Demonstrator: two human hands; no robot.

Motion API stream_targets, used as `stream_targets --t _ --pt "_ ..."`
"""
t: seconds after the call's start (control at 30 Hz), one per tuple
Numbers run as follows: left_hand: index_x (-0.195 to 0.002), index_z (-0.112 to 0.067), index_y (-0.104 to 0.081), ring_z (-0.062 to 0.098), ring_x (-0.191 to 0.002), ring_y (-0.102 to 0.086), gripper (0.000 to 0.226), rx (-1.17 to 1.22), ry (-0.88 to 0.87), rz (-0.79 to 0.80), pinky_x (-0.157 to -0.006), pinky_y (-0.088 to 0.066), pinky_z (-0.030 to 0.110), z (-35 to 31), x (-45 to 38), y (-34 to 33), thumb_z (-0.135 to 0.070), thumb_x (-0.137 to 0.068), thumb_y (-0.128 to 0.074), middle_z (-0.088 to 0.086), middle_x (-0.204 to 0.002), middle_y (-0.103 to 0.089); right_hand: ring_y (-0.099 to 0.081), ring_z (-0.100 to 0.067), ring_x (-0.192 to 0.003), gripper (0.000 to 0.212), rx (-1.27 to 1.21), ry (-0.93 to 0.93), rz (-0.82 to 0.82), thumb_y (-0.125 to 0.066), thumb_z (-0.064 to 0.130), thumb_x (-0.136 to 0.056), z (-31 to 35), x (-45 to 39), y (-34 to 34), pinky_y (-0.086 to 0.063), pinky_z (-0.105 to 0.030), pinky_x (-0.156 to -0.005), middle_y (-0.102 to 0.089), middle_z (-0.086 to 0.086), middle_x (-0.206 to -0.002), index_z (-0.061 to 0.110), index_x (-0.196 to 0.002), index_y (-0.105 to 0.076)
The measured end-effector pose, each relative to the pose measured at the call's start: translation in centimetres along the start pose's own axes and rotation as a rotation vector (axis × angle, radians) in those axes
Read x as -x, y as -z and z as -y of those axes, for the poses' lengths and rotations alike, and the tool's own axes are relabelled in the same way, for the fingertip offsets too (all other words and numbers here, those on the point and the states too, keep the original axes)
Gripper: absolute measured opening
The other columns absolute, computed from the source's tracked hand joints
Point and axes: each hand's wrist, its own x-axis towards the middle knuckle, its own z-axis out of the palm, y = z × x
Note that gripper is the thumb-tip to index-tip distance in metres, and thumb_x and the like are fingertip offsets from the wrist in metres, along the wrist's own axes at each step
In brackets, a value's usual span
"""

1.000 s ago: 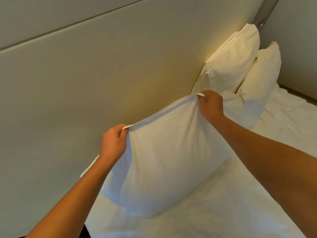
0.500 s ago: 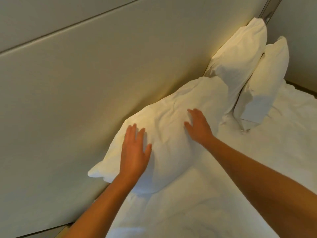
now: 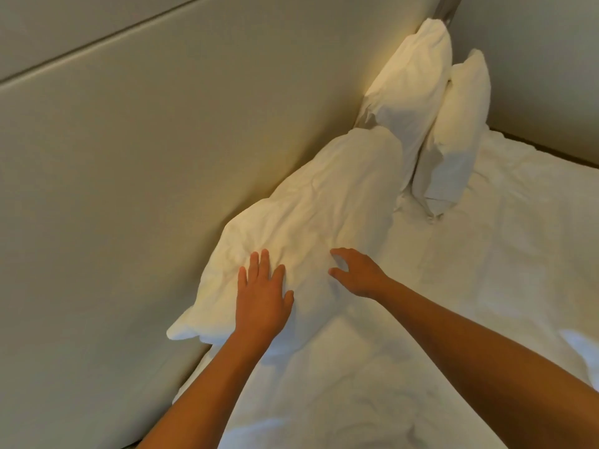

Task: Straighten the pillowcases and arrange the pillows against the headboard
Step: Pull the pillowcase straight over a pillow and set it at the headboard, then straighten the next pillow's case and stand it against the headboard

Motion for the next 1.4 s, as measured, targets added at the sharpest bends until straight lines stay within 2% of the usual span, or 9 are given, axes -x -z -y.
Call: stream_targets --t 0.13,0.33,0.5,0.67,0.83,1.0,1.17,1.3,1.4 --pt "-0.155 -0.026 -0.035 0.036 -0.157 0.000 0.059 0.030 -0.033 0.057 -0.125 -0.005 0.054 -3.0 0.6 -0.3 -0.053 -0.102 -0.041 0.016 -0.170 -0.007 -0.055 -0.025 -0.135 0.054 -0.058 -0.146 -0.005 -0.058 0.046 -0.103 -3.6 6.2 -0.4 -0.042 -0.036 -0.110 -0.056 -0.007 -0.151 0.024 -0.150 -0.048" --pt "-0.151 -0.023 -0.042 0.030 -0.153 -0.023 0.058 0.096 -0.213 0.278 -0.123 -0.022 0.047 -13.0 3.8 -2.6 -0.052 -0.102 -0.044 0.012 -0.163 -0.033 -0.058 -0.022 -0.129 0.048 -0.057 -0.389 0.020 -0.054 0.050 -0.103 -14.2 21.3 -1.2 -0.045 -0.035 -0.105 -0.060 -0.003 -0.144 0.025 -0.144 -0.053" --pt "-0.142 -0.026 -0.051 0.026 -0.143 -0.040 0.050 0.027 -0.414 0.409 -0.121 -0.022 0.052 -25.5 9.5 -5.9 -0.054 -0.101 -0.043 0.004 -0.150 -0.049 -0.055 -0.020 -0.130 0.047 -0.108 -0.600 -0.052 -0.051 0.053 -0.103 -24.4 36.1 -2.3 -0.044 -0.036 -0.109 -0.055 -0.002 -0.145 0.026 -0.141 -0.055" --pt "-0.137 -0.026 -0.054 0.026 -0.132 -0.051 0.046 -0.026 -0.575 0.468 -0.116 -0.033 0.048 -40.3 17.5 -9.9 -0.052 -0.100 -0.045 0.003 -0.141 -0.057 -0.058 -0.021 -0.127 0.047 -0.216 -0.752 -0.168 -0.051 0.055 -0.103 -35.4 50.4 -4.3 -0.046 -0.036 -0.106 -0.052 -0.002 -0.147 0.027 -0.140 -0.055" --pt "-0.136 -0.025 -0.056 0.024 -0.127 -0.055 0.046 -0.033 -0.644 0.531 -0.107 -0.042 0.041 -54.5 25.6 -14.9 -0.052 -0.099 -0.047 0.003 -0.138 -0.059 -0.055 -0.025 -0.131 0.045 -0.284 -0.866 -0.252 -0.051 0.050 -0.103 -47.5 62.1 -6.4 -0.045 -0.037 -0.106 -0.052 -0.006 -0.145 0.024 -0.140 -0.054" --pt "-0.139 -0.026 -0.053 0.023 -0.132 -0.050 0.048 -0.050 -0.678 0.614 -0.107 -0.041 0.040 -65.7 31.1 -19.3 -0.051 -0.099 -0.047 0.003 -0.143 -0.054 -0.054 -0.028 -0.131 0.048 -0.368 -0.982 -0.317 -0.052 0.049 -0.103 -57.8 70.0 -6.8 -0.047 -0.039 -0.103 -0.051 -0.008 -0.145 0.022 -0.143 -0.051" --pt "-0.145 -0.025 -0.048 0.024 -0.140 -0.041 0.052 0.001 -0.662 0.657 -0.111 -0.040 0.043 -74.5 32.5 -23.4 -0.048 -0.099 -0.048 0.005 -0.151 -0.047 -0.053 -0.034 -0.132 0.055 -0.417 -1.034 -0.434 -0.056 0.047 -0.102 -66.8 72.4 -5.3 -0.049 -0.044 -0.105 -0.051 -0.015 -0.146 0.018 -0.147 -0.047" --pt "-0.157 -0.026 -0.033 0.026 -0.154 -0.017 0.063 0.025 -0.708 0.638 -0.118 -0.032 0.047 -79.8 32.4 -27.6 -0.048 -0.099 -0.049 0.008 -0.167 -0.022 -0.052 -0.037 -0.134 0.058 -0.478 -1.064 -0.549 -0.057 0.048 -0.101 -73.3 71.2 -3.6 -0.048 -0.047 -0.104 -0.050 -0.017 -0.148 0.019 -0.150 -0.044" --pt "-0.160 -0.029 -0.023 0.026 -0.158 -0.001 0.069 0.015 -0.799 0.580 -0.123 -0.025 0.047 -82.5 32.1 -31.1 -0.050 -0.099 -0.049 0.007 -0.171 -0.005 -0.051 -0.038 -0.135 0.063 -0.510 -1.069 -0.624 -0.055 0.053 -0.101 -77.7 69.5 -2.6 -0.046 -0.048 -0.106 -0.049 -0.017 -0.149 0.019 -0.152 -0.042"
